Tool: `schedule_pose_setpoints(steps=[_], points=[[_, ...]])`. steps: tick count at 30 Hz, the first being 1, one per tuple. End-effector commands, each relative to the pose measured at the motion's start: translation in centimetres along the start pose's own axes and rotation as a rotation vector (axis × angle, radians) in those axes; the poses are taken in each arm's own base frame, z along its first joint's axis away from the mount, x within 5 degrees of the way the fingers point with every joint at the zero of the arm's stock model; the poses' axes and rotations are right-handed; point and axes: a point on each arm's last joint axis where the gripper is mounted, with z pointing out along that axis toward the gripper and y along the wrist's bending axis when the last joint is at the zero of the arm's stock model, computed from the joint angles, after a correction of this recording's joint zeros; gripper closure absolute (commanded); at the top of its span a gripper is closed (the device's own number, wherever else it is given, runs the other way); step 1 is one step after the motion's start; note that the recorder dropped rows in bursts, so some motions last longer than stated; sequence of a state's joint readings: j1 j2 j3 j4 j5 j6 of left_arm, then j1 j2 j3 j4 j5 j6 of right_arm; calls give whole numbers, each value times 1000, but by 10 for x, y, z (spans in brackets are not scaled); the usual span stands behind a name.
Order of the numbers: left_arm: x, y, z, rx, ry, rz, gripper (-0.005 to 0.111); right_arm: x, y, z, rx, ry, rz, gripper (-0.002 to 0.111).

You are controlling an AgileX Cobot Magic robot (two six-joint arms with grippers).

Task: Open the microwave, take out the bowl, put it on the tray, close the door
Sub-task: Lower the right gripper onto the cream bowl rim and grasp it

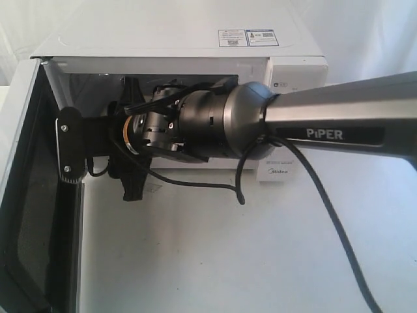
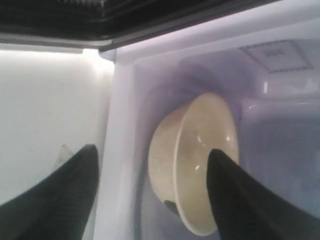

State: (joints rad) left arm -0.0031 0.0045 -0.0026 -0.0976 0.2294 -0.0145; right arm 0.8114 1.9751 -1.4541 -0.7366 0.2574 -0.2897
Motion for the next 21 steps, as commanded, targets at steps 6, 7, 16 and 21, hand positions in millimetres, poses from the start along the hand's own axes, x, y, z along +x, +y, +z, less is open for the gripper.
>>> schedule_pose_setpoints(steps=[6, 7, 16, 21], points=[[1, -1, 0, 8, 1, -5, 107, 12, -7, 17, 24, -13, 15, 49], [1, -1, 0, 8, 1, -5, 107, 12, -7, 18, 24, -17, 18, 49], [1, -1, 0, 8, 1, -5, 107, 16, -9, 41, 26, 13, 22, 49], [1, -1, 0, 8, 1, -5, 107, 20, -10, 50, 30, 22, 43, 51]])
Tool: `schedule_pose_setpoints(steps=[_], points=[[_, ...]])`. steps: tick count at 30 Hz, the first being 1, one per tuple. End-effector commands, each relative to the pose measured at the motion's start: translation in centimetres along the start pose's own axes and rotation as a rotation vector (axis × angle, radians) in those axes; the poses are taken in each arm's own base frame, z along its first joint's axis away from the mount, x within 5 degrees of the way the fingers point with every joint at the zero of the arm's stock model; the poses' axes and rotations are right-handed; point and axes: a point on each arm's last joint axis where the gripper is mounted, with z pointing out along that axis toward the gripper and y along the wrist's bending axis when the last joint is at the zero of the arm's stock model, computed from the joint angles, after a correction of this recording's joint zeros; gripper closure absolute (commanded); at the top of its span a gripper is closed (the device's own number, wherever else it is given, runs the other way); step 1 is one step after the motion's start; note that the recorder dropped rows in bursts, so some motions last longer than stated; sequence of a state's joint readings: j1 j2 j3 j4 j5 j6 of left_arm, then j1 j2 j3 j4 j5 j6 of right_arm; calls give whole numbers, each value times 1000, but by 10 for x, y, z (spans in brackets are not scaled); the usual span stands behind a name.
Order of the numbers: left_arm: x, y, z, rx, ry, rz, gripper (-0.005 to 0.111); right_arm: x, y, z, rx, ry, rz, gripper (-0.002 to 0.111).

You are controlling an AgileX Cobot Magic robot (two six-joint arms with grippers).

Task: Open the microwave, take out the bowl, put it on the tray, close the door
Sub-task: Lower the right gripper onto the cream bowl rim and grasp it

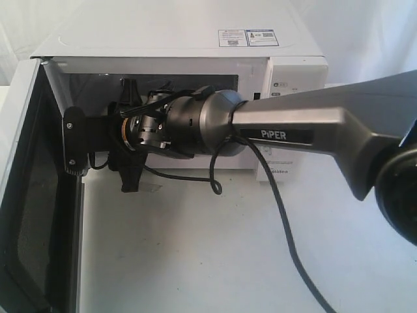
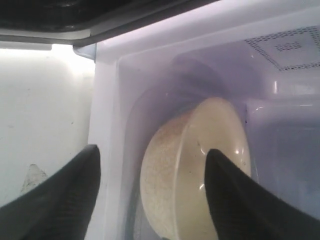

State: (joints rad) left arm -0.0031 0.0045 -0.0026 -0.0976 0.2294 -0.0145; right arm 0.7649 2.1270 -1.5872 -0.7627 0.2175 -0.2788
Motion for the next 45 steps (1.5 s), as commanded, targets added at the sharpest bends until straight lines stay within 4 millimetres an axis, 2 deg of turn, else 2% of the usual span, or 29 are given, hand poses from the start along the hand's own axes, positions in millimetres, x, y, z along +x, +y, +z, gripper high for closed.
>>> schedule_pose_setpoints(steps=[1, 15, 23, 37, 45], points=[[1, -1, 0, 8, 1, -5, 107, 9, -7, 3, 14, 18, 36, 51], [1, -1, 0, 8, 1, -5, 107, 22, -18, 5, 37, 18, 57, 51], [1, -1, 0, 8, 1, -5, 107, 22, -14, 14, 34, 7, 115, 51], [1, -1, 0, 8, 1, -5, 107, 18, -16, 16, 43, -16, 117, 51], [1, -1, 0, 8, 1, -5, 107, 26, -19, 18, 50, -7, 124, 51]])
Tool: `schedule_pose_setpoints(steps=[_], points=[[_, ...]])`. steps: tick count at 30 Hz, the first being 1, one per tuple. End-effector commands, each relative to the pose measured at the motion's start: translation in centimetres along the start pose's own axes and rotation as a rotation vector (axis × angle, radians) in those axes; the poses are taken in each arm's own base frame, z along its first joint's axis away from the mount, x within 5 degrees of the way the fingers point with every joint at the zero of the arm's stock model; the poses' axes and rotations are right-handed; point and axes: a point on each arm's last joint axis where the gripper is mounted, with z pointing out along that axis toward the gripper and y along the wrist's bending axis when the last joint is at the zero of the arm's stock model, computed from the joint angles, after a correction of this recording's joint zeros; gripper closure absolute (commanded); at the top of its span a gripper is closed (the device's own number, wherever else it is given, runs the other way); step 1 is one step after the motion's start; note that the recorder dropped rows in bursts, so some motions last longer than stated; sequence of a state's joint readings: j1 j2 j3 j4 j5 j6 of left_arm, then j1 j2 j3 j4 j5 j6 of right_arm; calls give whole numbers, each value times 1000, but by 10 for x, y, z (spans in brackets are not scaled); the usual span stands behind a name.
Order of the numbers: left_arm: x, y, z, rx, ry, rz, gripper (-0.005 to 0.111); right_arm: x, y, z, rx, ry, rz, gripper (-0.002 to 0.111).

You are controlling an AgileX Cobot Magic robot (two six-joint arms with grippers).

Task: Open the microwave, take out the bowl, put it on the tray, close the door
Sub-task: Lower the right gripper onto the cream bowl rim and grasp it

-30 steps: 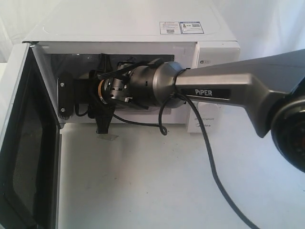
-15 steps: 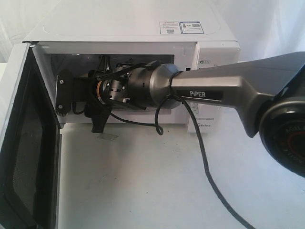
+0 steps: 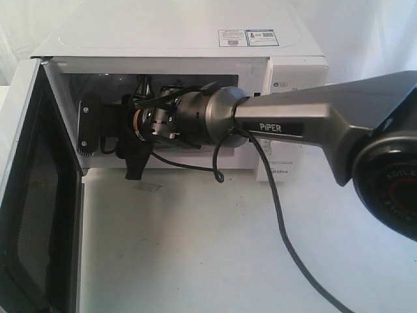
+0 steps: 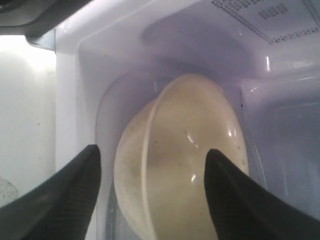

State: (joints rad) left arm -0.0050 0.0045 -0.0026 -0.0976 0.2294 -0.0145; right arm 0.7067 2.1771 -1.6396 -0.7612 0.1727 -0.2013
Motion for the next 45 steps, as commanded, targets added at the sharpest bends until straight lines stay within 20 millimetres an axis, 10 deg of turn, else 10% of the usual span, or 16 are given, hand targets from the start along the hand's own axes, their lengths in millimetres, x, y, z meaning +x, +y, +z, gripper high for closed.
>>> schedule_pose_setpoints(steps=[1, 24, 45], points=[[1, 0, 0, 7, 1, -6, 107, 6, -7, 1, 16, -6, 14, 51], [1, 0, 0, 7, 1, -6, 107, 9, -1, 25, 12, 19, 16, 52], [1, 0, 0, 7, 1, -6, 107, 17, 2, 24, -13, 126, 15, 108]])
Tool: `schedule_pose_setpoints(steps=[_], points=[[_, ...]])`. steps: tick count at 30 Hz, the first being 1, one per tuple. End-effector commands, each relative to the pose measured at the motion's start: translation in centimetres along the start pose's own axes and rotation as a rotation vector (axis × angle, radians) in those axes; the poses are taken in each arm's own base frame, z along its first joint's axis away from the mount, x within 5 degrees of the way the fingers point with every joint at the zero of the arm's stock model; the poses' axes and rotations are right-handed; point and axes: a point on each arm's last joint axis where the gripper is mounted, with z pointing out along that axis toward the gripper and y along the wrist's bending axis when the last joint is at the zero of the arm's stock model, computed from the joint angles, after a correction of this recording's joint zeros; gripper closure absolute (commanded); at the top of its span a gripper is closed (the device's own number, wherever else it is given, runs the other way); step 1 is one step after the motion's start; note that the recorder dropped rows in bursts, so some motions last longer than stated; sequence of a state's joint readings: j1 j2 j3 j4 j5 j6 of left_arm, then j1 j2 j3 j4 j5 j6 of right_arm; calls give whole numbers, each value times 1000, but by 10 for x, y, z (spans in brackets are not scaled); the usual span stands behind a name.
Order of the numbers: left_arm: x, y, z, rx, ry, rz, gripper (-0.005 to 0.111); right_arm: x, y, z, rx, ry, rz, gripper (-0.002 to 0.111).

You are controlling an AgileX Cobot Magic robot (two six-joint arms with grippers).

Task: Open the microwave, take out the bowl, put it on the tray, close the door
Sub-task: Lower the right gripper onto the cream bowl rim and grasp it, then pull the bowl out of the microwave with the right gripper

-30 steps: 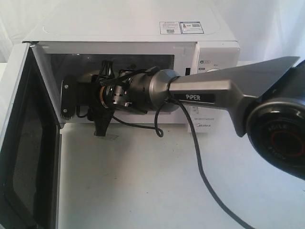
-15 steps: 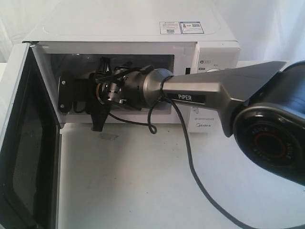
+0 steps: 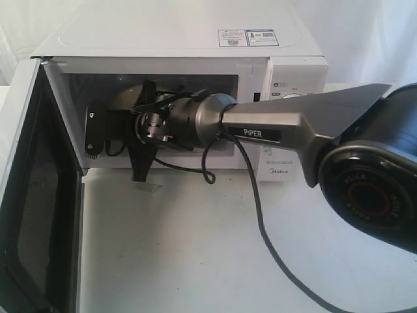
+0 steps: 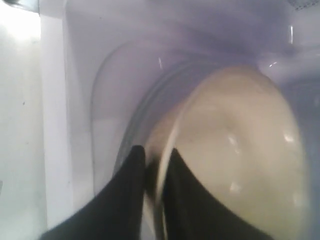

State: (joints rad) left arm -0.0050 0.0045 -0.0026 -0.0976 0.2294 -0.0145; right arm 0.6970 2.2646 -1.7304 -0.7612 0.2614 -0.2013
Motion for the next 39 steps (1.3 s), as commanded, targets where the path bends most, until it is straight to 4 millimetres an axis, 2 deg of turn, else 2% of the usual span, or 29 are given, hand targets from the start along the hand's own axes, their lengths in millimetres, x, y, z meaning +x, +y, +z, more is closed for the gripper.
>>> schedule_pose_setpoints(steps=[1, 9, 18, 24, 34, 39], points=[[1, 0, 0, 7, 1, -6, 107, 5, -2, 0, -2, 34, 9, 108], [1, 0, 0, 7, 1, -6, 107, -5, 4, -3, -8, 16, -15, 108], [1, 0, 0, 7, 1, -6, 107, -27, 6, -18, -5, -7, -21, 108], [1, 0, 0, 7, 1, -6, 107, -31, 6, -28, -8, 34, 61, 108], [1, 0, 0, 7, 1, -6, 107, -50, 21, -43, -32, 93, 125, 108], [1, 0, 0, 7, 1, -6, 107, -50, 23, -61, -28, 147, 312, 108]])
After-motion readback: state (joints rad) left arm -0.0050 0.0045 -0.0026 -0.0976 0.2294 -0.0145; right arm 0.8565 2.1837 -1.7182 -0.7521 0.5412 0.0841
